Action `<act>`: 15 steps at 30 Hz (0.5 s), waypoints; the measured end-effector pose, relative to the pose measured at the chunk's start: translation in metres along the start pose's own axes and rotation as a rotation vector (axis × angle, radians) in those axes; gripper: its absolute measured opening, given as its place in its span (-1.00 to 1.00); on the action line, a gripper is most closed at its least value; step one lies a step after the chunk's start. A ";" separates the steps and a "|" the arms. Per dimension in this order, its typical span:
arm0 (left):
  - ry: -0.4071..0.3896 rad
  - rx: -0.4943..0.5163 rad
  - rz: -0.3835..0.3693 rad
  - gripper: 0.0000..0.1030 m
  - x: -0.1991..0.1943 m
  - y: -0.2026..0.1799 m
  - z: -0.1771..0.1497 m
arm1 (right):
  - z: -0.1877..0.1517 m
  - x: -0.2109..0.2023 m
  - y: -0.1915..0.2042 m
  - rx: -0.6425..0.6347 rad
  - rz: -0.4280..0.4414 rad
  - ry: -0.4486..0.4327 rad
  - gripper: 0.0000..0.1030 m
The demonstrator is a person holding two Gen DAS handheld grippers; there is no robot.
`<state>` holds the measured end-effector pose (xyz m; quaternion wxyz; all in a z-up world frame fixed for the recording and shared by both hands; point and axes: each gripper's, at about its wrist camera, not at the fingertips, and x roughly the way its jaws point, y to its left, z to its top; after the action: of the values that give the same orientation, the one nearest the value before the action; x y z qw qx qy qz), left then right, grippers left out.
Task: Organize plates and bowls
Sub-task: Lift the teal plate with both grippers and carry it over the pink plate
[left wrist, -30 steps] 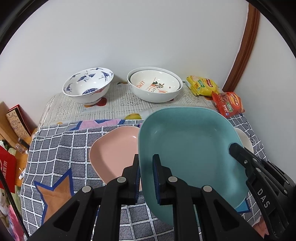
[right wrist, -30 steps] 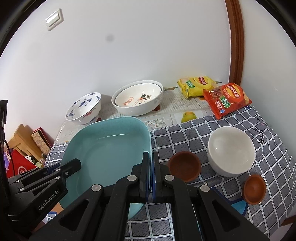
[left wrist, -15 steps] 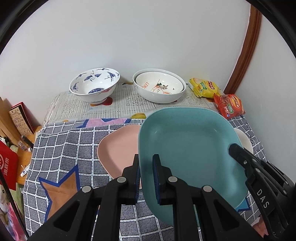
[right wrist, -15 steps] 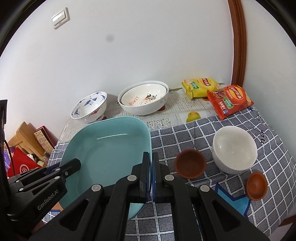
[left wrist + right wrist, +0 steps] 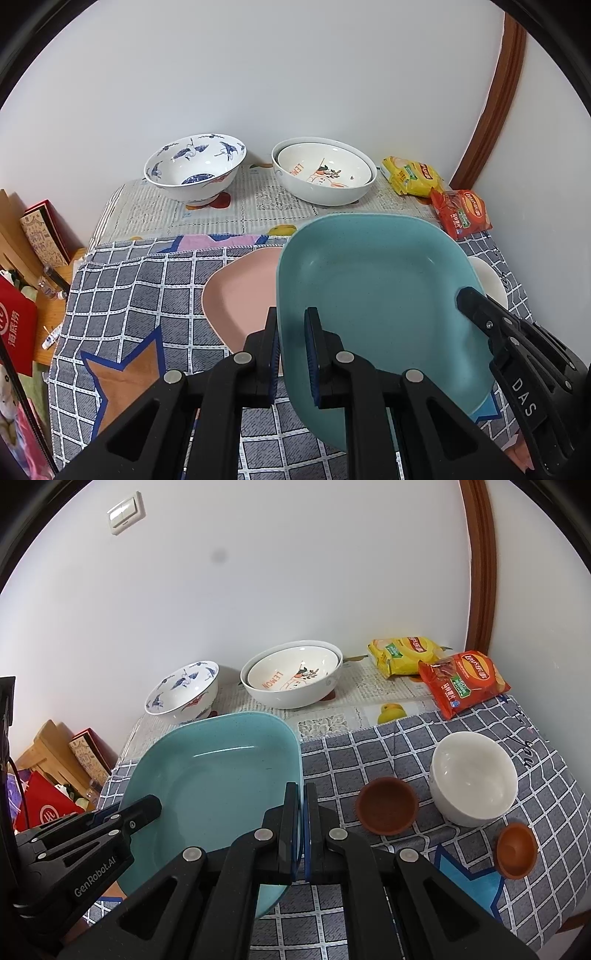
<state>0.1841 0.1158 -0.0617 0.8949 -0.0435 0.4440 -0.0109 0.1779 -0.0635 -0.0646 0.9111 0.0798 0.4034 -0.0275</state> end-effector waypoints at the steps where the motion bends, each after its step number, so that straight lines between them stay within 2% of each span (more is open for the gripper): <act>1: 0.000 -0.001 0.000 -0.76 0.000 0.001 0.000 | 0.000 0.000 0.001 -0.001 0.000 0.000 -0.95; 15: 0.004 -0.013 0.008 -0.76 0.002 0.011 -0.001 | -0.002 0.006 0.010 -0.013 0.008 0.007 -0.95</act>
<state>0.1841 0.1261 -0.0651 0.8938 -0.0474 0.4460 -0.0043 0.1815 -0.0533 -0.0691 0.9104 0.0756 0.4063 -0.0207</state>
